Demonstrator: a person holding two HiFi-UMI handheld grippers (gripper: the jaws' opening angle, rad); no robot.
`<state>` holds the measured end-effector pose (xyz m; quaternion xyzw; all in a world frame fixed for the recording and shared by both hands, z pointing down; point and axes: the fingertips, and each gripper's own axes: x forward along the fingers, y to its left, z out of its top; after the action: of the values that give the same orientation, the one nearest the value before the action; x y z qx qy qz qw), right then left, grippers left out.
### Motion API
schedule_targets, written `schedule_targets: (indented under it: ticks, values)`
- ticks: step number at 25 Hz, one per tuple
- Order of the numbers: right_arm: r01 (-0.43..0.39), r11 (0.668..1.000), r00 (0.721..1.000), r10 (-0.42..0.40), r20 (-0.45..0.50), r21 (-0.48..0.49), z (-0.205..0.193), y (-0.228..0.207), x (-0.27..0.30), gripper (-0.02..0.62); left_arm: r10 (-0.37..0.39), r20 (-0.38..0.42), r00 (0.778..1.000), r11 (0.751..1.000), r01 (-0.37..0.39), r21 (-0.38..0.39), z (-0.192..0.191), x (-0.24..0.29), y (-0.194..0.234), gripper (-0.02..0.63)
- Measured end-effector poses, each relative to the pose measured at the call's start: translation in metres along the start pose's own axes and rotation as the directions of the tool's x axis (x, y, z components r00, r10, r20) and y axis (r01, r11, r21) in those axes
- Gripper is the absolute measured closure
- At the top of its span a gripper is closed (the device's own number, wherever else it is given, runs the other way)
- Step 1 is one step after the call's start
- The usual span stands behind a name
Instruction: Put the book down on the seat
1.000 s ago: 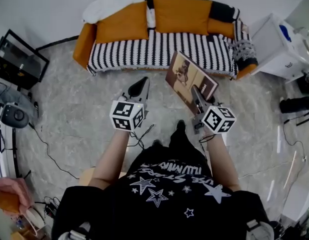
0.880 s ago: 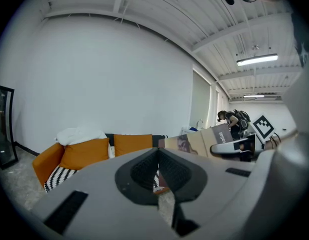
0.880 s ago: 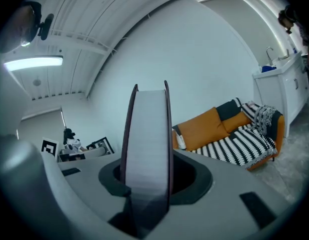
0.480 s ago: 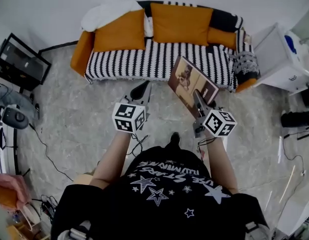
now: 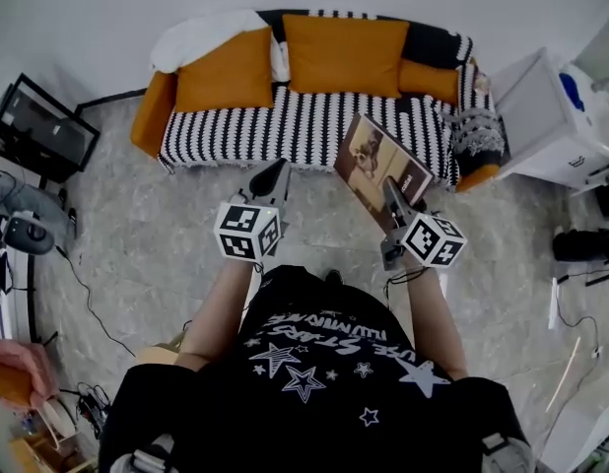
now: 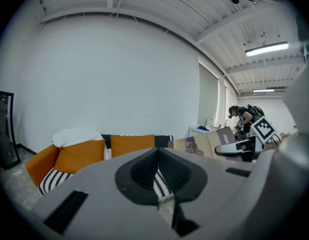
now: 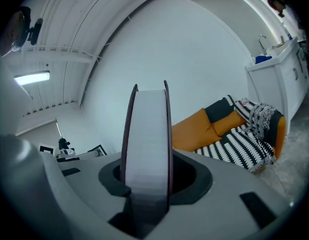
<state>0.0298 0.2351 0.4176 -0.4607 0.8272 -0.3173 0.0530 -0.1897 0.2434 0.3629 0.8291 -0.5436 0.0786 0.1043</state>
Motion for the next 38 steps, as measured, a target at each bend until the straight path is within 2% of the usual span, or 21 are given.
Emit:
schedule_targets:
  ticks: [6,13,23,32,38]
  values:
    - [-0.015,1.0,0.999,0.016,-0.036,0.019,-0.005,-0.014,0.008,0.443,0.006,-0.038,0.999,1.0,-0.006,0.0,-0.011,0.014,-0.01,0.597]
    - [0.001,1.0,0.998,0.0,-0.055,0.02,0.001,-0.02,0.03,0.443,-0.033,-0.04,0.999,0.999,0.033,-0.003,-0.003,0.05,-0.002,0.597]
    - [0.122,0.992,0.992,-0.122,-0.035,0.019,0.039,-0.084,0.069,0.443,-0.181,-0.048,0.982,0.984,0.18,-0.015,0.006,0.174,-0.004,0.597]
    - [0.197,0.98,0.98,-0.196,-0.029,0.033,0.096,-0.139,0.142,0.443,-0.233,-0.089,0.968,0.972,0.231,-0.031,0.026,0.283,0.028,0.597]
    - [0.224,0.973,0.974,-0.222,-0.042,0.053,0.115,-0.164,0.185,0.443,-0.272,-0.125,0.954,0.962,0.272,-0.013,0.035,0.338,0.042,0.597]
